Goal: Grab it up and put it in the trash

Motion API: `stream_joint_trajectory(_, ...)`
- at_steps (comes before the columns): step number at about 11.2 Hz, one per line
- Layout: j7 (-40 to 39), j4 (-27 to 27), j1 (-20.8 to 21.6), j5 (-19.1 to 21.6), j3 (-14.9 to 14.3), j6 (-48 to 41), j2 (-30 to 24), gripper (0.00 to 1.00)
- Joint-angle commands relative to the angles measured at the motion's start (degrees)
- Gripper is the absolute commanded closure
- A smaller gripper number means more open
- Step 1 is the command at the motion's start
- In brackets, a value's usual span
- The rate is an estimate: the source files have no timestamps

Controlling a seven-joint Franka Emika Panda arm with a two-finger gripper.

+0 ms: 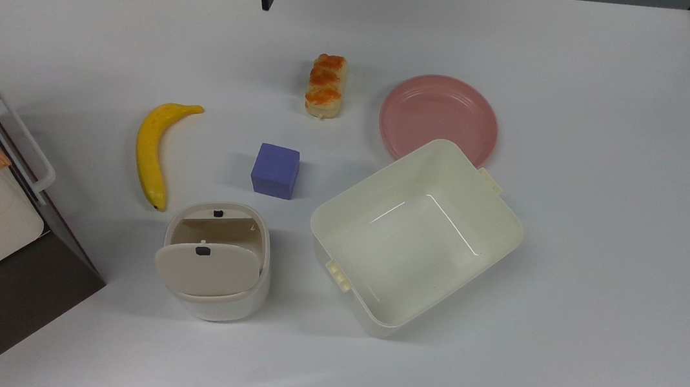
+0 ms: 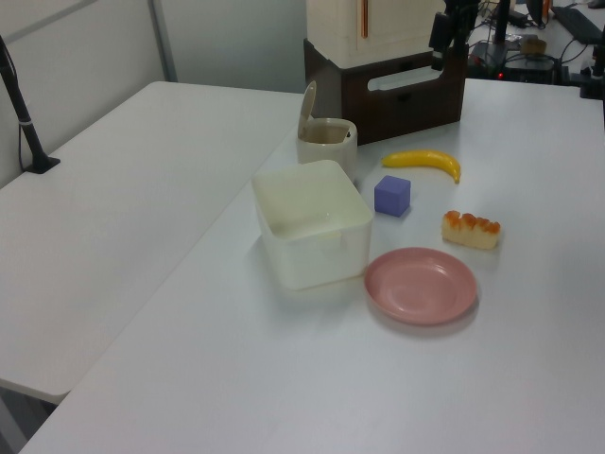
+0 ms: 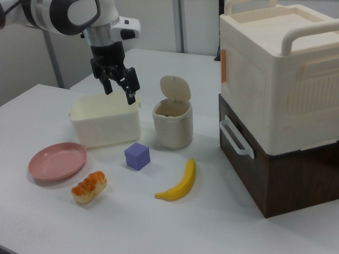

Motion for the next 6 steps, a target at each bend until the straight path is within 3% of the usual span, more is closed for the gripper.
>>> stream_joint_trajectory(1,-0.38,-1.16,0.72,0.95,-0.89,-4.92,-1.90,0.00)
stream_joint_trajectory(6,3.41,-1.43,1.33,1.31,-0.80,-5.80,-1.81,0.00)
